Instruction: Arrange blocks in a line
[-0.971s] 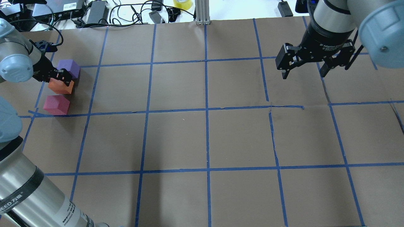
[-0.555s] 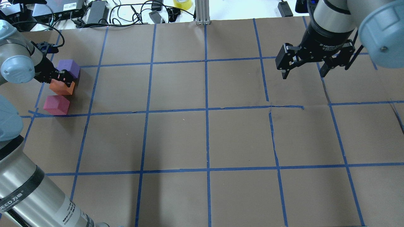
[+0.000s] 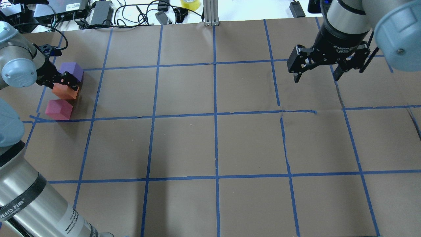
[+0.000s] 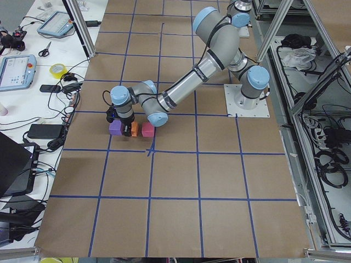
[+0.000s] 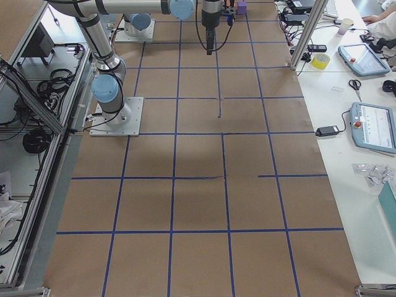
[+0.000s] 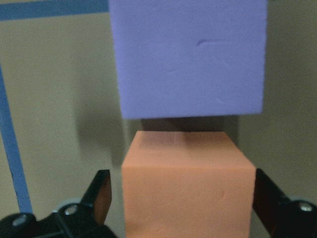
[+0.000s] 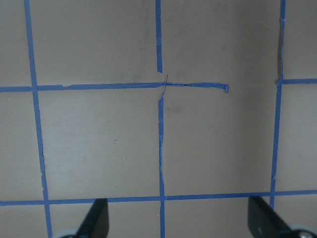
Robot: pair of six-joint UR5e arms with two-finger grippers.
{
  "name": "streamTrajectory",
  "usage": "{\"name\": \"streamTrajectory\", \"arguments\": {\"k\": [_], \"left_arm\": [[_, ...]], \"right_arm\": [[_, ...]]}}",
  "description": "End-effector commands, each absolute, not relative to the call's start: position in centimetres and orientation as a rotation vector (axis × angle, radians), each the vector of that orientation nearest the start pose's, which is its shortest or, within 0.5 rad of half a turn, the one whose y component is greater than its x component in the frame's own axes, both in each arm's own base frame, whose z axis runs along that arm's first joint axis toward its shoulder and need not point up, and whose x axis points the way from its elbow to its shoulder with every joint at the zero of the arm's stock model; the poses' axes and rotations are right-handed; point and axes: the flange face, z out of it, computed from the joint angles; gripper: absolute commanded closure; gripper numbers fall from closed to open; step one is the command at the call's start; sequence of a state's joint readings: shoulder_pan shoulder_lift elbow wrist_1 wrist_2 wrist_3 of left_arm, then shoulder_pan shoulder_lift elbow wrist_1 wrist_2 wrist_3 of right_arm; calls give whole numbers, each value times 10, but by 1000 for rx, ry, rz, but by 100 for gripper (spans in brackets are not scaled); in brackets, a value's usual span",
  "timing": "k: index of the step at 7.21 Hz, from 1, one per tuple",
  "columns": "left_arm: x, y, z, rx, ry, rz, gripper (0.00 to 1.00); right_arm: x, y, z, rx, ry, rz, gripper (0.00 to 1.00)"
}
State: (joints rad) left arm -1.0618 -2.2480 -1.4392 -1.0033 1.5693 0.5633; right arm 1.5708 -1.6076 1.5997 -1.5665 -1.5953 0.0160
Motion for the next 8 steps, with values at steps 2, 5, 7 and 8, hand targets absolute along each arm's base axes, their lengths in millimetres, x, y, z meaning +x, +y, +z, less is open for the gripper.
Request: {"name": "streamTrajectory", "arguments": {"k": [2, 5, 7, 8], "left_arm": [[203, -661, 257, 116, 3160, 53, 0], [169, -589, 396, 120, 3188, 150, 0], [131, -525, 486, 113, 3187, 156, 0], [115, -495, 522, 98, 3176, 126, 0]], "right_arm": [[131, -477, 491, 24, 3166, -8, 0], [131, -477, 491, 24, 3166, -8, 0], [131, -477, 491, 24, 3166, -8, 0], [131, -477, 491, 24, 3166, -8, 0]]}}
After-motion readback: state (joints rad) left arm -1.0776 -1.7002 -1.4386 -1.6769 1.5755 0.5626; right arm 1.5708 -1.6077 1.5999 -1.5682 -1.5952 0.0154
